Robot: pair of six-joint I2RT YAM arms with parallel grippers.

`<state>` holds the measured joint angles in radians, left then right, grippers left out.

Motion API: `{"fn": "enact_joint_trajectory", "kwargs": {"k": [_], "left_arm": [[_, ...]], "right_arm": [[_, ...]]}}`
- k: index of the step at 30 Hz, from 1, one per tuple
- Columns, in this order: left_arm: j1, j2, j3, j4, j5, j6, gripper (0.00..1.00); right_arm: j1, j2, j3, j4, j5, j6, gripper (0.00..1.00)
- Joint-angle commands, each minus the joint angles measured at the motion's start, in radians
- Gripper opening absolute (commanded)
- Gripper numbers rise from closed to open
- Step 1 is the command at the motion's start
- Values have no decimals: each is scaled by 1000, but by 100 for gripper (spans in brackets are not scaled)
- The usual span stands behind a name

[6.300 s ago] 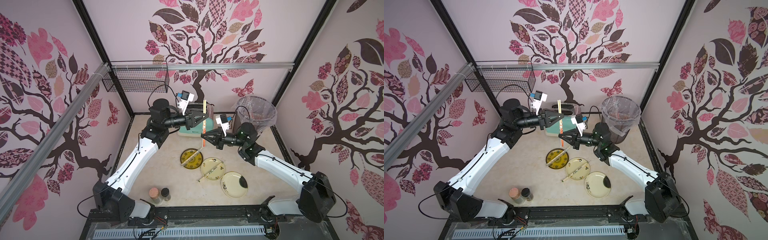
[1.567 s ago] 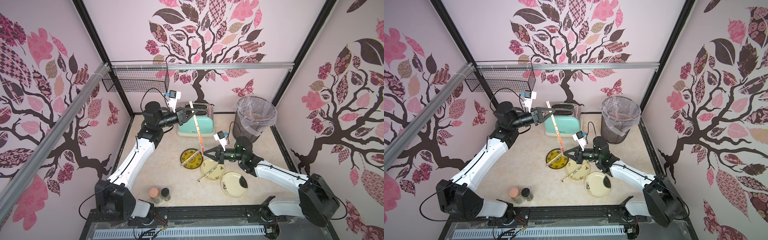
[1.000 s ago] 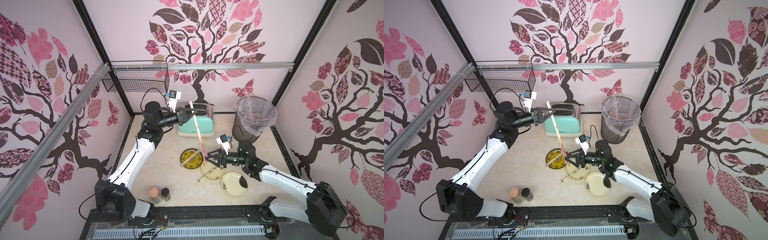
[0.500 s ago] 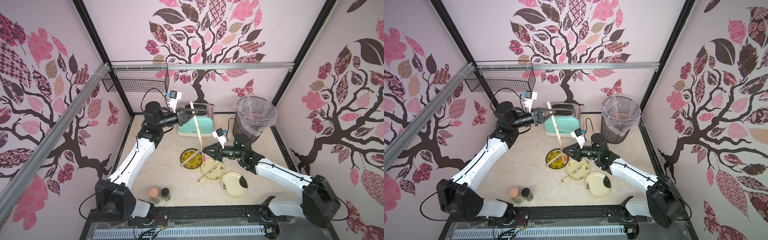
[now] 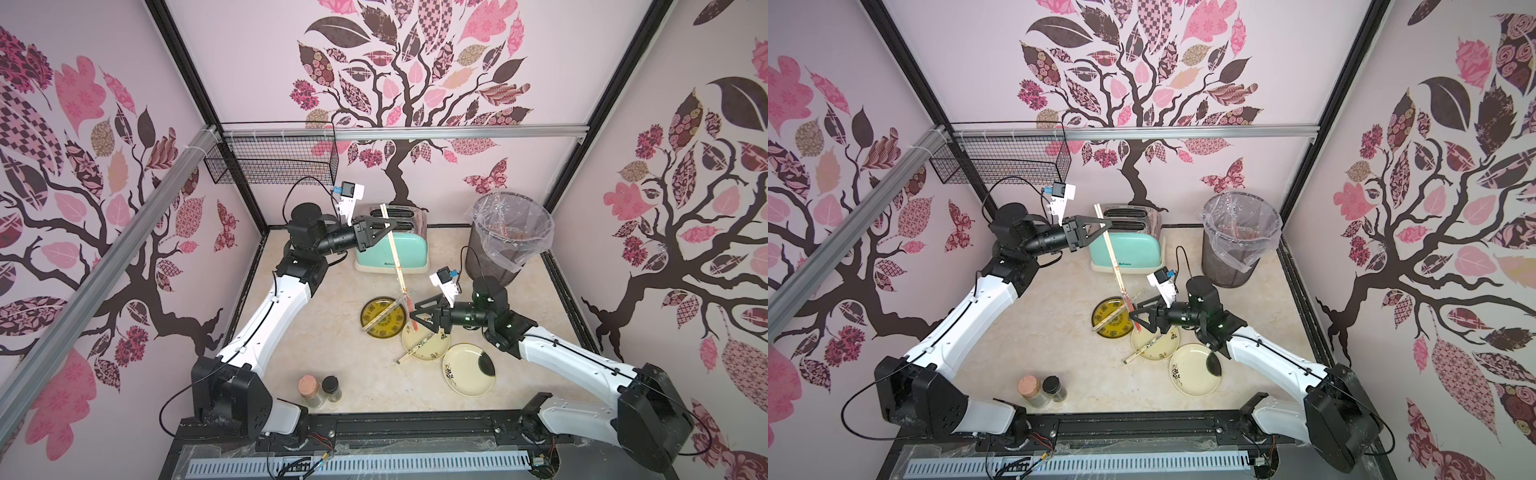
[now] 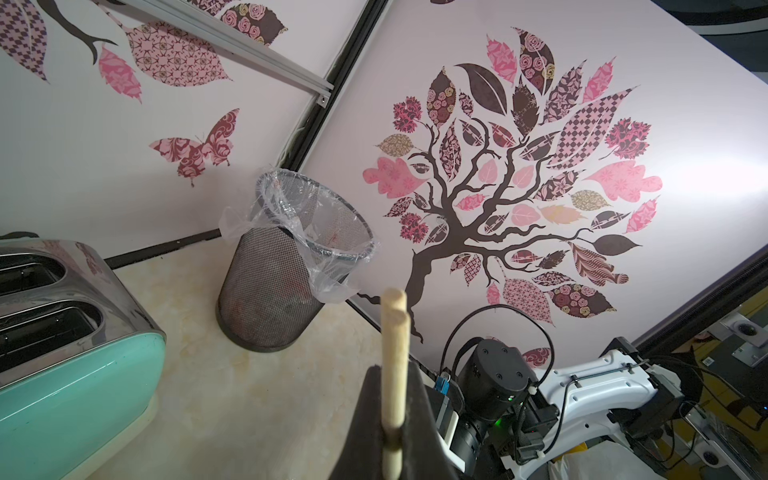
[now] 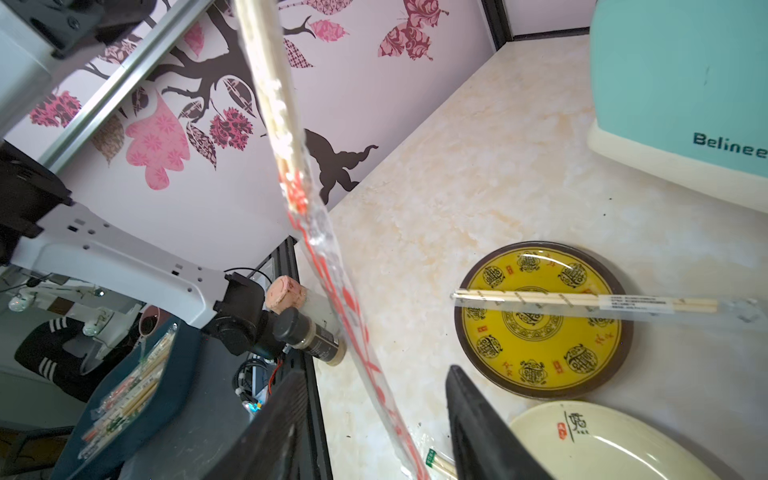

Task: Remove the packaging of disposable chopsticks
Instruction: Remove the packet bag from the disposable chopsticks.

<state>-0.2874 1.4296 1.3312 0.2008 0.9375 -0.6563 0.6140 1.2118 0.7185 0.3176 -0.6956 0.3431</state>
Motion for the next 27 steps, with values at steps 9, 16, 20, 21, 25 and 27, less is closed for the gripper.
{"fn": "enact_joint_trajectory", "kwargs": {"k": [9, 16, 20, 21, 25, 27], "left_arm": [[-2, 13, -3, 29, 21, -4, 0], [-1, 11, -5, 25, 8, 8, 0], [-1, 7, -2, 14, -8, 10, 0], [-1, 5, -1, 9, -9, 13, 0], [-1, 0, -3, -5, -15, 22, 0], [-1, -3, -11, -11, -19, 30, 0]], "right_arm": [[5, 114, 163, 26, -57, 0, 47], [7, 94, 85, 22, -54, 3, 15], [6, 56, 13, -22, -20, -9, 4], [6, 41, -6, -35, -3, -11, 2], [5, -35, -40, -139, 152, -23, 0], [7, -80, -29, -206, 275, -33, 0]]}}
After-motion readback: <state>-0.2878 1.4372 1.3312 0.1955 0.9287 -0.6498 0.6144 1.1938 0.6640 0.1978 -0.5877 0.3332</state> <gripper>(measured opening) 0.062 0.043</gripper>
